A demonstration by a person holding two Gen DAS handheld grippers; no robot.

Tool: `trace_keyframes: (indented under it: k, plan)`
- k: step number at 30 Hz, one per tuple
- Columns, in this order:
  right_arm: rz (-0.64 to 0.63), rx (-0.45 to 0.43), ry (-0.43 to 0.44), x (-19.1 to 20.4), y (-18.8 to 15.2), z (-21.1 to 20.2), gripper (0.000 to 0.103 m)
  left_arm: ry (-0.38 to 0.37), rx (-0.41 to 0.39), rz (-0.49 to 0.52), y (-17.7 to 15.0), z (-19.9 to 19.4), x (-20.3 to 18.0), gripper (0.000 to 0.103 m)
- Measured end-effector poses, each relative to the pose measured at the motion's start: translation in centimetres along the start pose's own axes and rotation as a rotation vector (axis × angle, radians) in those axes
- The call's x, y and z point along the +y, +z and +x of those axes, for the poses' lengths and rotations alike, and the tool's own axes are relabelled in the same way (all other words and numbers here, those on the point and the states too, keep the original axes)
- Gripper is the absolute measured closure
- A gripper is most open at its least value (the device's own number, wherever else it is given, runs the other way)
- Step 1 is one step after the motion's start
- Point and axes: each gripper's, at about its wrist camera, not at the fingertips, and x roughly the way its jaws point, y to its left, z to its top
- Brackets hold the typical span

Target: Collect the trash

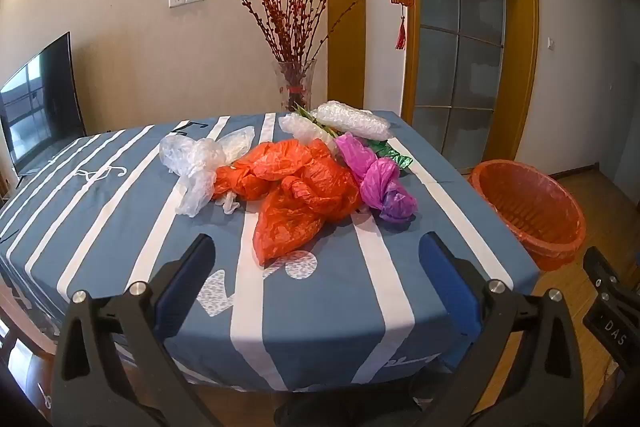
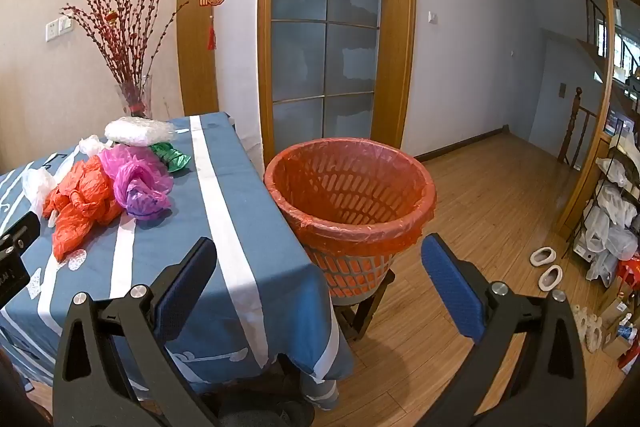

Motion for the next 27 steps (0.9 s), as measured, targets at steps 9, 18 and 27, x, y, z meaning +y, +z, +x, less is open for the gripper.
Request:
trace_keyframes:
  k: [9, 18, 27]
  plan:
    - [0.0, 0.001, 0.0, 0.05, 0.02, -0.03, 0.002, -0.001, 0.004, 0.0, -0.01, 0.03, 0.01, 0.004]
    - [-0.003, -0.004, 0.008, 0.08, -0.07, 0.01, 0.002, -0.002, 0.006, -0.002, 0.0, 0.02, 0.0, 0.004]
    - [-0.003, -0.002, 0.006, 0.16, 0.03, 0.04, 0.002, -0.002, 0.006, -0.003, -0.02, -0.11, -0.12, 0.004]
